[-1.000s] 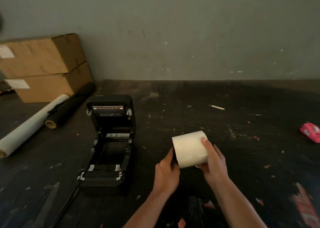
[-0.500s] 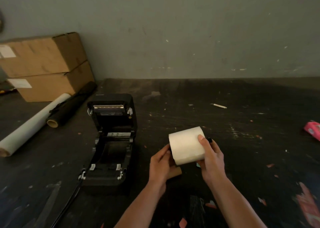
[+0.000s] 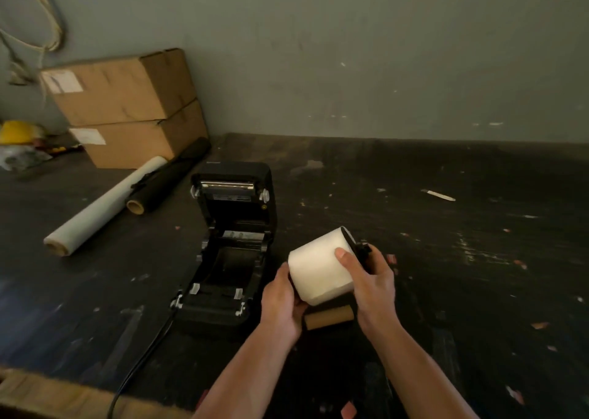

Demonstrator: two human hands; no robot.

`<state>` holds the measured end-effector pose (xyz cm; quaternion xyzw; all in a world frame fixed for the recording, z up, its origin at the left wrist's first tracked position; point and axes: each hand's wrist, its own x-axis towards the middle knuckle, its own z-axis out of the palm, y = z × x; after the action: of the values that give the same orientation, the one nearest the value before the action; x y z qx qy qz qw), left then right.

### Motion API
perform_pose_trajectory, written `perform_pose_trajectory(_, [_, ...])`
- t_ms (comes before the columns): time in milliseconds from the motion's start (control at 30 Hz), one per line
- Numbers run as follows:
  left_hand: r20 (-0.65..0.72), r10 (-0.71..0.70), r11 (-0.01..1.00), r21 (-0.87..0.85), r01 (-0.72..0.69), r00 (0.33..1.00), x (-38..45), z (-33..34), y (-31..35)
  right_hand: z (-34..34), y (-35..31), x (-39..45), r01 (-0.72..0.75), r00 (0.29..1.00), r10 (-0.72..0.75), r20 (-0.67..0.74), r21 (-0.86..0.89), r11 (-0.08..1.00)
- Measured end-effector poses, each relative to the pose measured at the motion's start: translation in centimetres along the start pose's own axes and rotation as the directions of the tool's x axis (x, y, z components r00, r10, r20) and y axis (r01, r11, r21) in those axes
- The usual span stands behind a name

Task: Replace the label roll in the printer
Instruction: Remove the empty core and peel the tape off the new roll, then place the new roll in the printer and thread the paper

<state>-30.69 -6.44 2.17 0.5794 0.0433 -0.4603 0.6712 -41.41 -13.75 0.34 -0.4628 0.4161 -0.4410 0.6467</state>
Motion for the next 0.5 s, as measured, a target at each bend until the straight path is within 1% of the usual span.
perform_pose_trajectory(100, [-0.044, 0.056, 0.998, -0.015, -0.056, 0.997, 0.0, -1.5, 0.9, 2.2, 0.5, 0.6, 0.032, 0.996, -0.020, 0.085, -0.135, 0.990])
perform_pose_trajectory(200, [-0.129, 0.075, 0.997, -0.024, -0.078, 0.989, 0.4, -3.3, 1.9, 4.3, 0.7, 0.8, 0.097, 0.965, -0.037, 0.261, -0.219, 0.971])
perform_pose_trajectory(267, [-0.193, 0.076, 0.993, -0.075, -0.092, 0.978, 0.7, -4.8, 2.9, 6.0, 0.7, 0.6, 0.147, 0.935, -0.051, 0.352, -0.253, 0.956])
perform_pose_trajectory(367, [-0.250, 0.074, 0.984, -0.141, -0.112, 0.965, 1.6, -7.3, 4.3, 8.6, 0.9, 0.6, 0.194, 0.916, -0.059, 0.396, -0.310, 0.931])
perform_pose_trajectory(467, [-0.219, 0.077, 0.979, -0.170, -0.116, 0.973, 3.0, -9.7, 6.1, 11.5, 0.7, 0.8, 0.314, 0.889, -0.132, 0.439, -0.373, 0.873])
perform_pose_trajectory(500, [-0.205, 0.070, 0.980, -0.168, -0.106, 0.976, 3.6, -10.5, 6.8, 12.3, 0.6, 0.9, 0.334, 0.883, -0.143, 0.447, -0.384, 0.861])
